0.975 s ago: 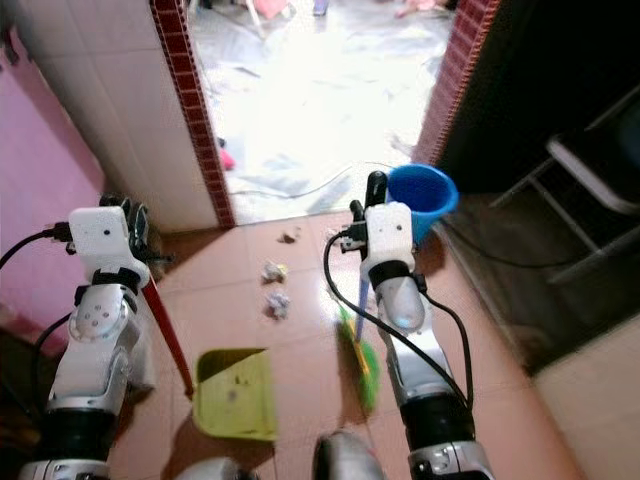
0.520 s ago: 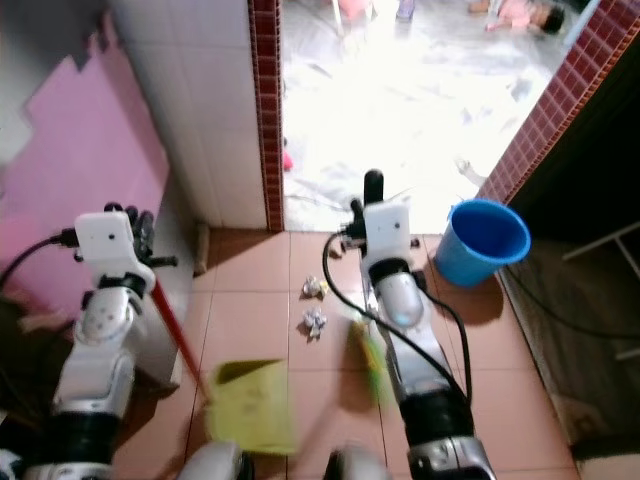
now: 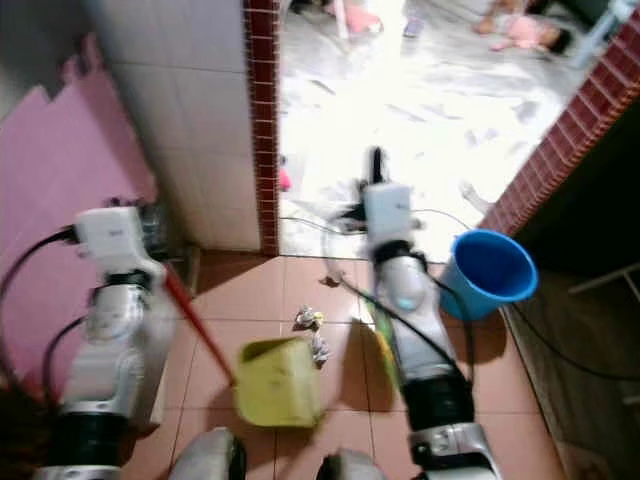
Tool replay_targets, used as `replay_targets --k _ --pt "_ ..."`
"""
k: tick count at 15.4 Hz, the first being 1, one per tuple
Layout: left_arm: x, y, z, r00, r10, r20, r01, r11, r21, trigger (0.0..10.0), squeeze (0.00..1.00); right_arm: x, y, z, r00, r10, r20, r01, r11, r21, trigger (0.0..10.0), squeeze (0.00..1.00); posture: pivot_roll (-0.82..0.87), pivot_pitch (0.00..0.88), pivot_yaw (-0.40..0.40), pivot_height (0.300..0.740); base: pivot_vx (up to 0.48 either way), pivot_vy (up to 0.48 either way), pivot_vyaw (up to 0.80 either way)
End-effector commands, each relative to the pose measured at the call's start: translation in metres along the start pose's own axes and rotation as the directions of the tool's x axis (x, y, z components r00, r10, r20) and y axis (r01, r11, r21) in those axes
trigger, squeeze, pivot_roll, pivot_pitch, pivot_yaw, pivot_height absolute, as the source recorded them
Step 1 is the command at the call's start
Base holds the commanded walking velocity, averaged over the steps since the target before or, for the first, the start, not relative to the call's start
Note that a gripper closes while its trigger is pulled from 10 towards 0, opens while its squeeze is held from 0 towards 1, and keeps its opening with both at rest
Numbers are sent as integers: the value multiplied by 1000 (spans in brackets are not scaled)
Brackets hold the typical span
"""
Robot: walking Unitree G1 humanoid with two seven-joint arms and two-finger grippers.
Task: Sweep floor
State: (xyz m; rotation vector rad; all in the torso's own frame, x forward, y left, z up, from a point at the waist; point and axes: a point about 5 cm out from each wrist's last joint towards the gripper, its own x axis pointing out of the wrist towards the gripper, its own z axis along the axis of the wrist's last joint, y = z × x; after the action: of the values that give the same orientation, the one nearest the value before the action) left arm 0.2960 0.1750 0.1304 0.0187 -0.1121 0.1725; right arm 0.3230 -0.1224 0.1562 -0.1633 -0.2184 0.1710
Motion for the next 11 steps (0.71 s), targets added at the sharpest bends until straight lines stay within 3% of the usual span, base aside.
replay_targets --k 1,6,11 --pt "2 3 6 999 18 44 -21 998 65 10000 0 2 -4 11 998 -1 56 0 1000 15 10000 0 14 64 -17 740 0 0 0" --pt "8 17 8 994 94 63 -98 993 63 10000 0 2 -4 9 998 -1 58 1 1000 2 10000 0 15 69 -21 740 0 0 0" --pt "17 17 3 986 133 99 -144 983 111 10000 0 -2 1 1 1000 2 31 -2 1000 16 10000 0 12 79 -23 740 0 0 0"
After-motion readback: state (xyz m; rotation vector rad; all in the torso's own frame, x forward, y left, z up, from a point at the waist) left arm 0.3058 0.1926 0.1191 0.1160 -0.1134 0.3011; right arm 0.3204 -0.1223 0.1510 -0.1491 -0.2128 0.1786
